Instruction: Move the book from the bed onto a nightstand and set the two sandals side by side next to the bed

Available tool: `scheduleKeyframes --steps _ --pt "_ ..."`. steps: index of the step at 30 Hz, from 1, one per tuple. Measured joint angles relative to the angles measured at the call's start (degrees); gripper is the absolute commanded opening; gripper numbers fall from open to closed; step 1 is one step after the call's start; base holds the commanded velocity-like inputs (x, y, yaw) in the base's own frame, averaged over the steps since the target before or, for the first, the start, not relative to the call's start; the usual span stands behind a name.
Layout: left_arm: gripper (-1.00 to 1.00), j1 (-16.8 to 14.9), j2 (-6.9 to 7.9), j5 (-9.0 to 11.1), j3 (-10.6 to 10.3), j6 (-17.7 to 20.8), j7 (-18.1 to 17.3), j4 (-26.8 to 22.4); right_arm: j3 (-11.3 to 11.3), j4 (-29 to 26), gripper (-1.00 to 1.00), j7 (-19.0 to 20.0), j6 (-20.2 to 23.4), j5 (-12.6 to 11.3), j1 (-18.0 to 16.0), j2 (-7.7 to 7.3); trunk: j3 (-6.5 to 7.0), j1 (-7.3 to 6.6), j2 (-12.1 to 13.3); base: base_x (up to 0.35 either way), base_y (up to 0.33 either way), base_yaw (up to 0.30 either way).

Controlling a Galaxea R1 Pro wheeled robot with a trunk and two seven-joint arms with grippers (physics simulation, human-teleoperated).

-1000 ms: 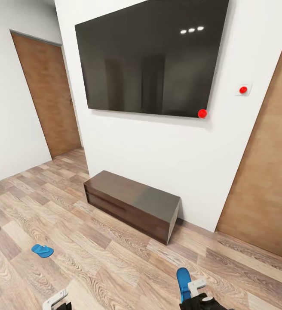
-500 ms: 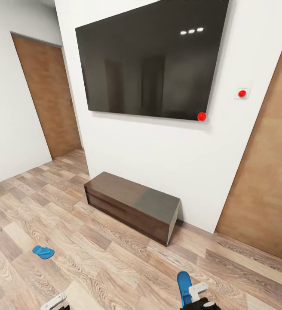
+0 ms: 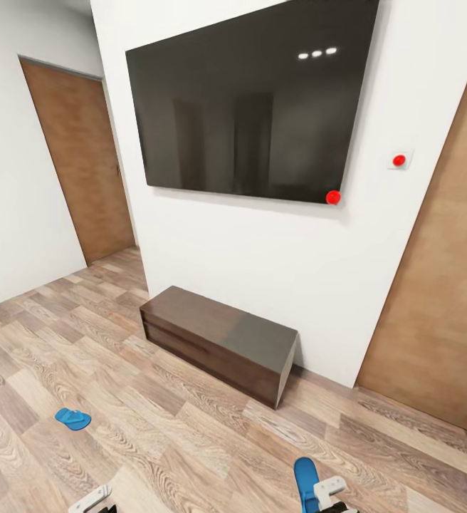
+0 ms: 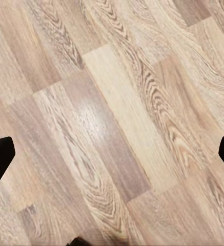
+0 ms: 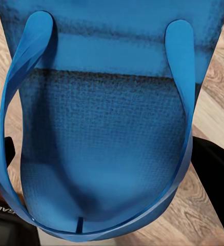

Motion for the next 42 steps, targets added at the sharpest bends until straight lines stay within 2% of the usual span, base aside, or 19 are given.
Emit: scheduleKeyframes --steps 19,42 --pt "1.0 0.0 -0.91 -0.04 -0.01 -0.08 0.0 0.0 0.08 0.03 -1.0 -0.02 -0.02 0.01 0.06 0.03 3.42 -4.18 7.63 0.0 0.0 0.0" --pt "1.0 1.17 -0.84 0.05 -0.04 -0.09 -0.08 -0.08 0.02 0.03 -1.0 0.03 -0.01 0.01 0.07 -0.01 3.42 -4.2 7.64 0.026 0.0 0.0"
